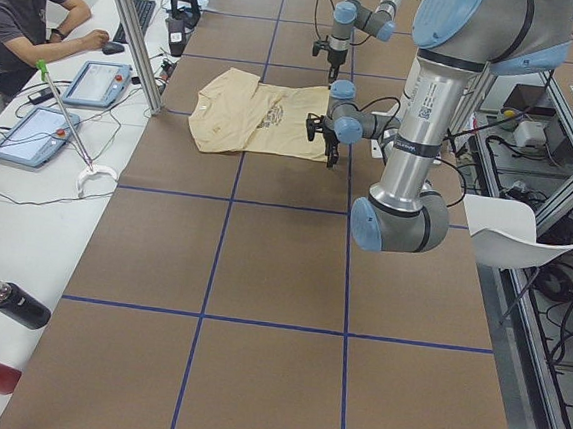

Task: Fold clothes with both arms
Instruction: 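Grasp the hem corners with both grippers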

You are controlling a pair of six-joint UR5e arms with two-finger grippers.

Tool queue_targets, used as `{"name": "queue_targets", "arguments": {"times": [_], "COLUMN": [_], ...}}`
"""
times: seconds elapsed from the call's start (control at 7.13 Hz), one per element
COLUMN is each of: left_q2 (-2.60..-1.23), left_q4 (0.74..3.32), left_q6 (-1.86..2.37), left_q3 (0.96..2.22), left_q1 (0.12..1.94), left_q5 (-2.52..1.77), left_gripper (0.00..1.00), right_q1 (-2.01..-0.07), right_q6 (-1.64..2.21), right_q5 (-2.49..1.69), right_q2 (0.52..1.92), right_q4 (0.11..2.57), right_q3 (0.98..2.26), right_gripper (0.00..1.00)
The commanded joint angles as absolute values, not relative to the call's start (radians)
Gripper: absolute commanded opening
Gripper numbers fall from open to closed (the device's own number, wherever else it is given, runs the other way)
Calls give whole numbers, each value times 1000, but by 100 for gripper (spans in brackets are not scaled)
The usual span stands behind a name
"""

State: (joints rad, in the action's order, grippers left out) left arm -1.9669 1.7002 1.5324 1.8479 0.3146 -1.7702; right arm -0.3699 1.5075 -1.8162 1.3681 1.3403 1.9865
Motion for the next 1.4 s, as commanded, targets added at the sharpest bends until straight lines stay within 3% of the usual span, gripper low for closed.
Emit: {"name": "queue_targets", "arguments": {"times": [0.0,0.28,1.26], "left_q2": [-1968,-1968,-1956], "left_q4": [1698,1698,1706], "left_q6": [1532,1525,1526], "left_q3": [1853,1855,2000], "left_q1": [313,313,316], "left_q5": [-1770,-1770,-1787], "left_gripper": [28,0,0], "right_q1": [-373,-374,-403], "right_q6": [1503,1500,1496], "right_q5": [-1818,-1818,-1914], "right_q2": [1370,1370,1376], "right_q4": [1341,1341,1341], "right_q3": [1987,1987,2016], "right_gripper": [0,0,0]}}
